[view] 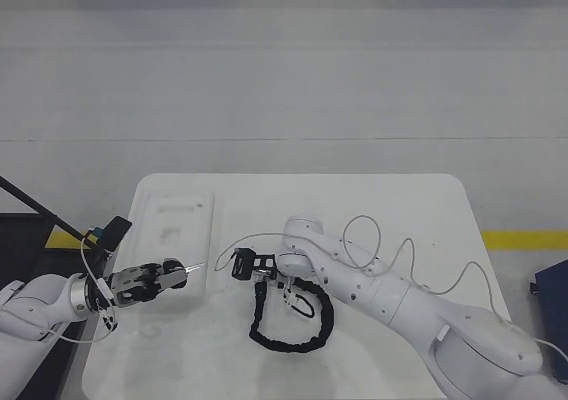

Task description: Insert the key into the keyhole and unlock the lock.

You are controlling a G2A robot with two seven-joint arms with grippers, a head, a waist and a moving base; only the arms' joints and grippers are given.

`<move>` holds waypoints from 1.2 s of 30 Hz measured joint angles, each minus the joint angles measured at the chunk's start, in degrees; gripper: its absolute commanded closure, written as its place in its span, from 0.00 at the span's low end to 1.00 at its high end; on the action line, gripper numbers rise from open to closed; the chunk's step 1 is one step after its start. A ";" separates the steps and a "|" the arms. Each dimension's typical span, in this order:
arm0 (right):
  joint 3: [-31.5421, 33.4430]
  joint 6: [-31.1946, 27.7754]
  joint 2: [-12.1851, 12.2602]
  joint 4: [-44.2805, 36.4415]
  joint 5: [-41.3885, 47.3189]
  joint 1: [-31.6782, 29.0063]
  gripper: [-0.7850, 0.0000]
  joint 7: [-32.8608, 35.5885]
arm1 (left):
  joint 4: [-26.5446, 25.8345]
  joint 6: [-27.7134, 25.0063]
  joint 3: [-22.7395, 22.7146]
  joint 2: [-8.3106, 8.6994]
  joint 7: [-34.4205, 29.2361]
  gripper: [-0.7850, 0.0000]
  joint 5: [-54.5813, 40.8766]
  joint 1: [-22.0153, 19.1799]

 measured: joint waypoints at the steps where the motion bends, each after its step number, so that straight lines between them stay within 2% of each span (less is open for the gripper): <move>1: 0.38 -0.10 0.19 -0.51 -0.02 -0.15 1.00 0.11 | 0.00 0.00 0.00 0.00 0.00 1.00 0.00 0.00; 9: 4.58 -3.59 2.59 -5.39 1.72 -2.15 1.00 -1.63 | 0.00 0.00 0.00 0.00 0.00 1.00 0.00 0.00; 14: 9.53 -8.87 5.44 -9.14 4.48 -4.48 1.00 -3.66 | 0.00 0.00 0.00 0.00 0.00 1.00 0.00 0.00; 18: 14.00 -15.36 7.87 -10.59 8.59 -6.87 1.00 -6.12 | 0.00 0.00 0.00 0.00 0.00 1.00 0.00 0.00; 21: 14.30 -20.77 9.82 -12.10 7.59 -7.73 1.00 -11.09 | 0.00 0.00 0.00 0.00 0.00 1.00 0.00 0.00; 25: 14.69 -30.82 12.98 -11.91 9.15 -7.84 1.00 -21.64 | 0.00 0.00 0.00 0.00 0.00 1.00 0.00 0.00; 32: 14.85 -31.54 18.30 -17.74 17.95 -9.03 1.00 -27.02 | 0.00 0.00 0.00 0.00 0.00 1.00 0.00 0.00; 36: 14.64 -31.55 21.47 -18.75 21.59 -9.46 1.00 -33.61 | 0.00 0.00 0.00 0.00 0.00 1.00 0.00 0.00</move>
